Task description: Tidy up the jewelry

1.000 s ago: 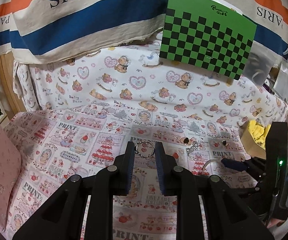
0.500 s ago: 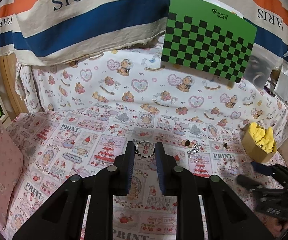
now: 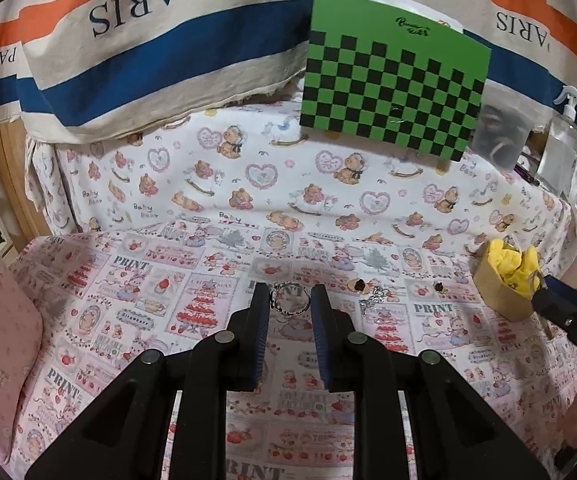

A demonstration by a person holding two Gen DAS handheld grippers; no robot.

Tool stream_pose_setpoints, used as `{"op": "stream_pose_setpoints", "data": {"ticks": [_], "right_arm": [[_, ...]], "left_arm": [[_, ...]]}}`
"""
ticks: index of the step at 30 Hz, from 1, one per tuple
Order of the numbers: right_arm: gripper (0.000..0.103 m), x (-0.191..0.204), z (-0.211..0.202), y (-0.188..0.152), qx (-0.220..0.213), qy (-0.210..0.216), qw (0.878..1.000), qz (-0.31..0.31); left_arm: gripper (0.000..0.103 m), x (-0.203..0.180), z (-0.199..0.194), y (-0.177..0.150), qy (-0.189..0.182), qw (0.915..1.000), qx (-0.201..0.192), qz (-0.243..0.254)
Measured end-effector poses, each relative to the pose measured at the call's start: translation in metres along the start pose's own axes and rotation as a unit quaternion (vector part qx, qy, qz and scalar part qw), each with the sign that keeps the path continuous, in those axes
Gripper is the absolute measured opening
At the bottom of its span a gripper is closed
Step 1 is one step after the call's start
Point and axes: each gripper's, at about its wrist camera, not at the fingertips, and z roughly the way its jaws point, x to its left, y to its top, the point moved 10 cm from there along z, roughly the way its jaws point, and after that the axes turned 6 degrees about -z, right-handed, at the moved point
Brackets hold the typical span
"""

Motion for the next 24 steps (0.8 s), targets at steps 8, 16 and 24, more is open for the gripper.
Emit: {"op": "stream_pose_setpoints", "data": {"ticks": [8, 16, 24], "right_arm": [[0.061, -0.006, -0.025, 0.013, -0.038, -0.001, 0.999, 0.001], [0.058, -0.029, -0.047, 0.025, -0.071, -0.013, 0.997, 0.027], [0.058, -0.058, -0.037, 0.018, -0.047, -0.031, 0.997, 0.055]], "left_arm": [[0.020, -0.003, -0.012, 0.009, -0.006, 0.9994, -0.034, 0.004], [0.020, -0.009, -0.021, 0.014, -0.003, 0.9978, -0.064, 0.018], [0.020, -0.016, -0.014, 0.009, -0.005, 0.9981, -0.056, 0.024]]}}
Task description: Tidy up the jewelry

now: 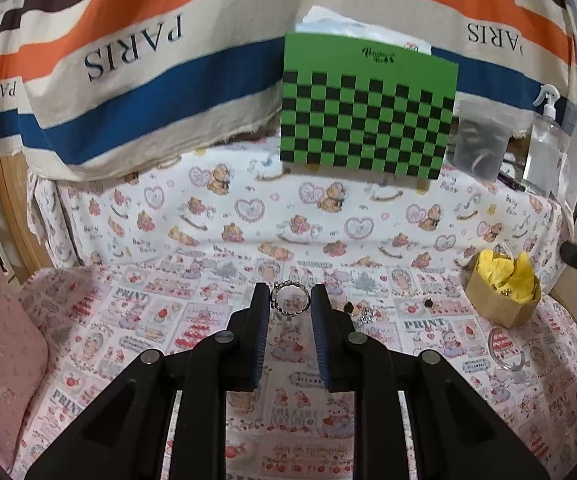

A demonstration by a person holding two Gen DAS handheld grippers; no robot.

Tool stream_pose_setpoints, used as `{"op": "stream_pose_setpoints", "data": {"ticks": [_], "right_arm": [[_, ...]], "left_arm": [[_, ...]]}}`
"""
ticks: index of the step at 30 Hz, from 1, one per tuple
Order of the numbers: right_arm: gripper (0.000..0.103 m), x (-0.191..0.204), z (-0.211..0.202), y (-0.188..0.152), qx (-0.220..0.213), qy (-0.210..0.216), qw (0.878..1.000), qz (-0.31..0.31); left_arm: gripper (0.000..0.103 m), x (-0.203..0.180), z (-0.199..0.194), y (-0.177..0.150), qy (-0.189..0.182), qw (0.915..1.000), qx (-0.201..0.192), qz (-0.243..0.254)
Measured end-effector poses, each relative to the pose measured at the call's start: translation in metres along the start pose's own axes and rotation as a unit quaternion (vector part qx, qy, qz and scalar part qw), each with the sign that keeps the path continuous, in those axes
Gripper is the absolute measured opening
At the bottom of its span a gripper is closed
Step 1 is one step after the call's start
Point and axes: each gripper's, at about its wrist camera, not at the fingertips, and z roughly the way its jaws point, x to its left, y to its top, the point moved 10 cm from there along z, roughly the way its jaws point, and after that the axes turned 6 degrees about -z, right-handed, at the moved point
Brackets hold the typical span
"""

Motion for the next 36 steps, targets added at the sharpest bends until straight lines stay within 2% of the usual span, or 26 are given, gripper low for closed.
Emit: {"op": "stream_pose_setpoints", "data": {"ticks": [4, 7, 10, 11, 18, 22, 24, 26, 31, 36], "right_arm": [[0.058, -0.005, 0.022, -0.023, 0.083, -0.030, 0.996, -0.012], [0.059, -0.009, 0.041, -0.054, 0.175, -0.047, 0.983, -0.005], [0.065, -0.012, 0.054, -0.075, 0.220, -0.069, 0.973, -0.012], [0.068, -0.014, 0.057, -0.079, 0.221, -0.071, 0.973, -0.012], [0.068, -0.016, 0.079, -0.092, 0.228, -0.051, 0.972, -0.012], [0.068, -0.014, 0.086, -0.095, 0.239, -0.062, 0.969, -0.026], [0.065, -0.014, 0.089, -0.099, 0.246, -0.076, 0.966, -0.037], [0.055, -0.014, 0.090, -0.100, 0.248, -0.093, 0.963, -0.048], [0.054, -0.013, 0.088, -0.103, 0.255, -0.092, 0.962, -0.042], [0.048, -0.015, 0.078, -0.102, 0.254, -0.074, 0.964, -0.018]], "left_arm": [[0.020, -0.001, 0.003, -0.003, 0.006, 1.0000, 0.004, 0.005], [0.020, -0.002, 0.003, -0.004, 0.005, 0.9999, 0.006, 0.008], [0.020, -0.003, 0.004, -0.005, 0.006, 0.9999, 0.009, 0.011], [0.020, -0.004, 0.005, -0.006, 0.006, 0.9999, 0.009, 0.012], [0.020, -0.006, 0.007, -0.008, 0.005, 0.9997, 0.015, 0.018], [0.020, -0.007, 0.008, -0.008, 0.005, 0.9996, 0.017, 0.021], [0.020, -0.007, 0.008, -0.008, 0.005, 0.9996, 0.017, 0.021], [0.020, -0.007, 0.008, -0.008, 0.005, 0.9996, 0.017, 0.020], [0.020, -0.007, 0.008, -0.008, 0.005, 0.9996, 0.017, 0.021], [0.020, -0.007, 0.008, -0.008, 0.005, 0.9997, 0.016, 0.020]]}}
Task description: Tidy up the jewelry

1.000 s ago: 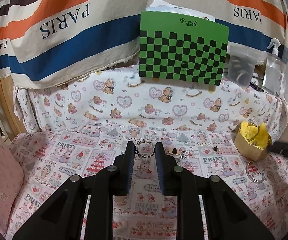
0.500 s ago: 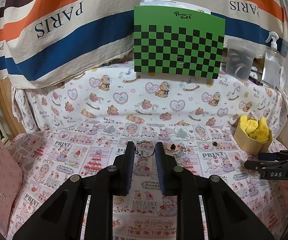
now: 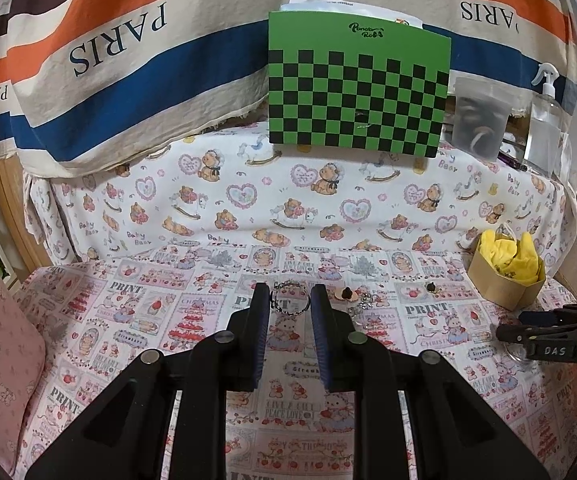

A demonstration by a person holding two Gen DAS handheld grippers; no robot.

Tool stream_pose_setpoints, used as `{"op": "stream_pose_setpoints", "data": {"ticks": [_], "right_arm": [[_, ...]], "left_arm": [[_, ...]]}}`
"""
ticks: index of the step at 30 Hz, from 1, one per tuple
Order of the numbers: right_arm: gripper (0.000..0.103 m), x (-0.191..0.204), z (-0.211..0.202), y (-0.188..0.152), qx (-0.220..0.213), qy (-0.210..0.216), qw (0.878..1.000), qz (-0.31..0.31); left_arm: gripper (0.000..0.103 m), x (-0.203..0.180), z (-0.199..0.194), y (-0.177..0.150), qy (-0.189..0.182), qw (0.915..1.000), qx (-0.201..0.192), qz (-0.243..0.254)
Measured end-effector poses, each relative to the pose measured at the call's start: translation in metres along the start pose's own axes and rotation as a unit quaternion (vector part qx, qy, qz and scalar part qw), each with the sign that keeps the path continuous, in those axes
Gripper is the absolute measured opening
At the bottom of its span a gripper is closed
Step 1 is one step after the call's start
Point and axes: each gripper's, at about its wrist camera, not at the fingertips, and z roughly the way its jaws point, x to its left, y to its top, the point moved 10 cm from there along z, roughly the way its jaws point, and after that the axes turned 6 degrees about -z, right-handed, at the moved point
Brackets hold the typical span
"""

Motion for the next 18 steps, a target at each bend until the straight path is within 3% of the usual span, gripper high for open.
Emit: {"op": "stream_pose_setpoints", "data": {"ticks": [2, 5, 8, 10, 12, 13, 18], "right_arm": [[0.013, -0.004, -0.006, 0.000, -0.001, 0.008, 1.000, 0.006], [0.012, -0.005, -0.005, -0.003, 0.011, 0.028, 0.999, 0.011], [0.032, -0.009, -0.005, -0.001, 0.001, 0.005, 1.000, 0.005], [0.034, -0.005, -0.011, 0.000, -0.003, 0.019, 1.000, -0.002], [0.052, -0.004, -0.020, 0.000, -0.010, 0.014, 1.000, -0.002], [0.068, -0.006, -0.025, 0.000, -0.015, 0.005, 1.000, 0.005], [0.075, -0.006, -0.042, -0.028, 0.000, -0.028, 0.997, 0.071]], "left_arm": [[0.020, 0.001, 0.000, 0.000, 0.000, 1.0000, 0.000, -0.001], [0.020, 0.001, 0.000, 0.000, 0.000, 1.0000, 0.000, -0.001], [0.020, 0.001, 0.000, 0.000, -0.001, 1.0000, -0.001, 0.000], [0.020, 0.001, -0.001, 0.001, -0.001, 1.0000, -0.002, 0.000], [0.020, 0.001, -0.001, 0.001, 0.000, 1.0000, -0.003, 0.000], [0.020, 0.002, -0.001, 0.001, 0.001, 1.0000, -0.002, 0.000], [0.020, 0.003, -0.003, 0.002, -0.007, 0.9999, 0.002, -0.011]]}}
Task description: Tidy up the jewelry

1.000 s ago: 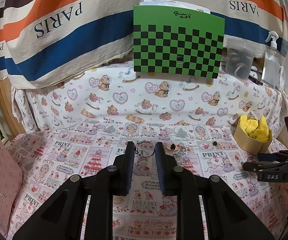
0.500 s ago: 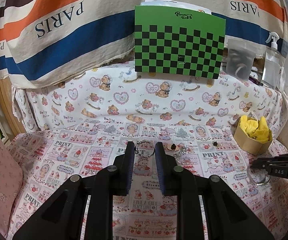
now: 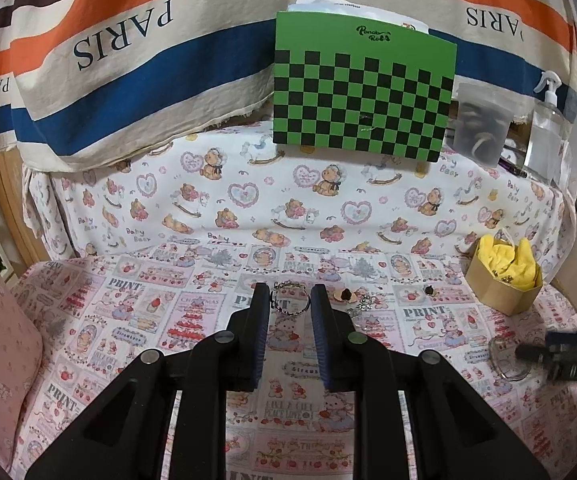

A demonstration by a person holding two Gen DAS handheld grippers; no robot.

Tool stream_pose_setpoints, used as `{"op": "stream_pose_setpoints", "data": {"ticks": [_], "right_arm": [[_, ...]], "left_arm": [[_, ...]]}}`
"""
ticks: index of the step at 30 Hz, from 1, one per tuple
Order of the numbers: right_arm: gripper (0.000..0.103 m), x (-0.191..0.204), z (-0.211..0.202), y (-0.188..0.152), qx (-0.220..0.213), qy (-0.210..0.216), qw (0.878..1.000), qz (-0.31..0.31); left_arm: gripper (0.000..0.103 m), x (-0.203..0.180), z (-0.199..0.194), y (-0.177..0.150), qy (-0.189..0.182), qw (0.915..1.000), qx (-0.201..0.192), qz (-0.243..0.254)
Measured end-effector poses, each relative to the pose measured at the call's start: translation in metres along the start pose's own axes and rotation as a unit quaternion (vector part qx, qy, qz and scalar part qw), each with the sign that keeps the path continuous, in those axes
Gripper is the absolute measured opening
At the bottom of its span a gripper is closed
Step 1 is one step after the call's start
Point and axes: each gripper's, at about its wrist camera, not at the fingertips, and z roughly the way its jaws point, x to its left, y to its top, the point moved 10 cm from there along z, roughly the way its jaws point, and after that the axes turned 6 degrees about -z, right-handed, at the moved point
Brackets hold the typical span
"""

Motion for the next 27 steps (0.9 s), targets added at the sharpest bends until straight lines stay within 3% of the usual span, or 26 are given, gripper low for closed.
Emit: {"op": "stream_pose_setpoints", "data": {"ticks": [4, 9, 11, 12, 19, 27], "right_arm": [[0.075, 0.009, 0.013, -0.015, 0.014, -0.014, 0.999, 0.028], [0.075, 0.020, 0.027, -0.011, 0.006, -0.051, 0.999, 0.004], [0.062, 0.022, 0.027, -0.009, -0.005, -0.058, 0.998, -0.003], [0.062, 0.023, 0.026, -0.009, -0.008, -0.060, 0.998, -0.009], [0.061, 0.018, 0.020, -0.009, -0.004, -0.030, 0.999, -0.011], [0.061, 0.004, -0.026, 0.022, -0.070, 0.008, 0.998, 0.001]], "left_arm": [[0.020, -0.001, -0.002, 0.001, -0.001, 1.0000, -0.004, 0.000], [0.020, 0.001, 0.001, 0.000, 0.002, 1.0000, 0.000, -0.003], [0.020, 0.002, 0.002, 0.000, 0.001, 1.0000, 0.003, -0.004], [0.020, 0.002, 0.002, 0.000, 0.001, 1.0000, 0.002, -0.005], [0.020, -0.001, 0.000, -0.001, -0.002, 1.0000, -0.002, 0.001], [0.020, -0.001, -0.001, -0.001, -0.001, 1.0000, -0.007, 0.004]]}}
